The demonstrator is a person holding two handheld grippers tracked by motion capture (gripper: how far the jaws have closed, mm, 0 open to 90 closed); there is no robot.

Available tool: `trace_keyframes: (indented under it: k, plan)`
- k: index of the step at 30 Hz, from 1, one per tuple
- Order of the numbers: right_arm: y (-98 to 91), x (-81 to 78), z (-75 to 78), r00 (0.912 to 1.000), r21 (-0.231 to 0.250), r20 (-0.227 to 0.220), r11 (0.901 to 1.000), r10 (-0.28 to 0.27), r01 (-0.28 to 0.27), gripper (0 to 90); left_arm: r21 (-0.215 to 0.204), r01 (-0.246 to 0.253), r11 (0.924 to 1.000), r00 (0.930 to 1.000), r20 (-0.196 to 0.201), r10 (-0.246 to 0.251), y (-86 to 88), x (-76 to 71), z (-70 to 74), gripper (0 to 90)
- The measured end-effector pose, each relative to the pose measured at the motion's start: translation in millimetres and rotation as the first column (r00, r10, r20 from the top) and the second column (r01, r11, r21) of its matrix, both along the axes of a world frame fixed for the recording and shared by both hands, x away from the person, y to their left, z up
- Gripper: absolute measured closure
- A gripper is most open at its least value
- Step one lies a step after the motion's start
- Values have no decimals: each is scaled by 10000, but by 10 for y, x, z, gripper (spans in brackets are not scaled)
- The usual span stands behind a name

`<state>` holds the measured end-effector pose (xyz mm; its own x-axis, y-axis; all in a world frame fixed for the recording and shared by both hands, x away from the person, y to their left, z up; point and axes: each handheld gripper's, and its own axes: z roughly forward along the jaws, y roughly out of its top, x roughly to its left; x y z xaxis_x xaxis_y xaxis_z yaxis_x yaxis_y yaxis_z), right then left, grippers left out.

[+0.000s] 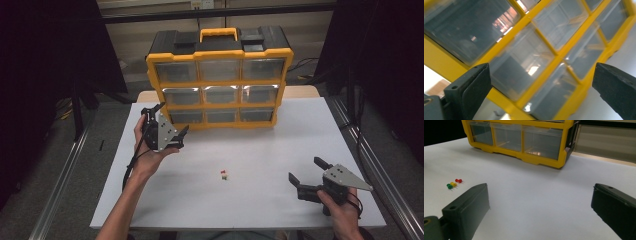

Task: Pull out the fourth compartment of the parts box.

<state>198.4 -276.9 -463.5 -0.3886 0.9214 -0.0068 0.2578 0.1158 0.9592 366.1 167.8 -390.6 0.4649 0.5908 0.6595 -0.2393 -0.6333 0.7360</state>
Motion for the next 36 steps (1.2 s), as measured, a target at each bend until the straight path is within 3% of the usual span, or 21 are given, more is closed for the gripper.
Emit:
trace_keyframes:
  k: [1,3,6,8,13,16,17,19,20,21,22,25,26,27,28,30,31,32,33,34,36]
  plan:
    - [0,1,-1,10000,-10,13,10000,1,-1,16,-16,-6,10000,10000,50,6,-4,12,19,22]
    - [-1,-2,1,10000,-22,-24,10000,1,-1,16,367,-133,9992,9990,441,117,-28,31,52,30]
    - [0,-2,0,10000,-12,-23,10000,13,-13,16,847,-321,9959,9927,1183,220,-71,65,89,31]
    - [0,-3,0,10000,-1,-1,10000,32,-32,16,1272,-182,9917,9859,1671,-34,-98,85,114,48]
    - [1,-5,1,10000,-2,3,10000,44,-44,15,1840,-331,9824,9763,2165,-76,-189,127,148,61]
    - [2,-6,0,10000,-7,-10,10000,64,-64,15,2407,-480,9694,9690,2469,-133,-231,146,146,69]
    - [2,-7,0,10000,-6,-4,10000,66,-66,15,2693,-615,9611,9634,2677,-133,-246,153,147,73]
    - [2,-6,0,10000,-9,-12,10000,69,-69,15,2925,-782,9531,9624,2716,-44,-271,162,140,76]
    - [3,-6,0,10000,-5,-14,10000,70,-70,15,3086,-891,9470,9578,2873,-35,-280,168,148,79]
    - [3,-7,0,10000,-9,-10,10000,67,-67,15,3130,-921,9453,9529,3033,-76,-291,176,157,87]
    - [3,-9,1,10000,-14,-25,10000,77,-77,15,3120,-982,9450,9536,3012,-3,-297,177,151,88]
    - [3,-8,0,10000,-9,-30,10000,88,-88,15,3465,-1268,9294,9348,3551,-49,-329,201,148,99]
    - [3,-7,-1,10000,-7,-9,10000,73,-73,15,3515,-1292,9272,9337,3579,-55,-336,207,147,103]
    - [3,-9,1,10000,-6,-34,10000,79,-79,15,3435,-1336,9296,9373,3484,60,-344,210,126,107]
    - [4,-8,0,10000,-6,-12,10000,66,-66,15,3603,-1449,9215,9328,3602,58,-351,213,126,108]
    - [3,-7,-1,10000,-6,4,10000,68,-68,15,3776,-1472,9142,9251,3796,-79,-377,221,104,149]
    - [3,-7,-1,10000,-6,4,10000,68,-68,15,3698,-1275,9203,9270,3744,-220,-392,233,88,149]
    - [3,-7,-1,10000,-14,0,10000,66,-66,15,3867,-1412,9113,9243,3812,-186,-399,230,87,169]
    - [2,-9,0,10000,-16,-25,10000,85,-85,15,3952,-1645,9037,9130,4078,-121,-412,238,82,172]
    - [4,-8,-1,10000,0,-9,10000,74,-74,15,3975,-1538,9046,9134,4063,-232,-426,253,63,175]
    - [5,-9,-1,10000,12,-23,10000,76,-76,15,4269,-1610,8899,9041,4255,-405,-457,283,47,202]
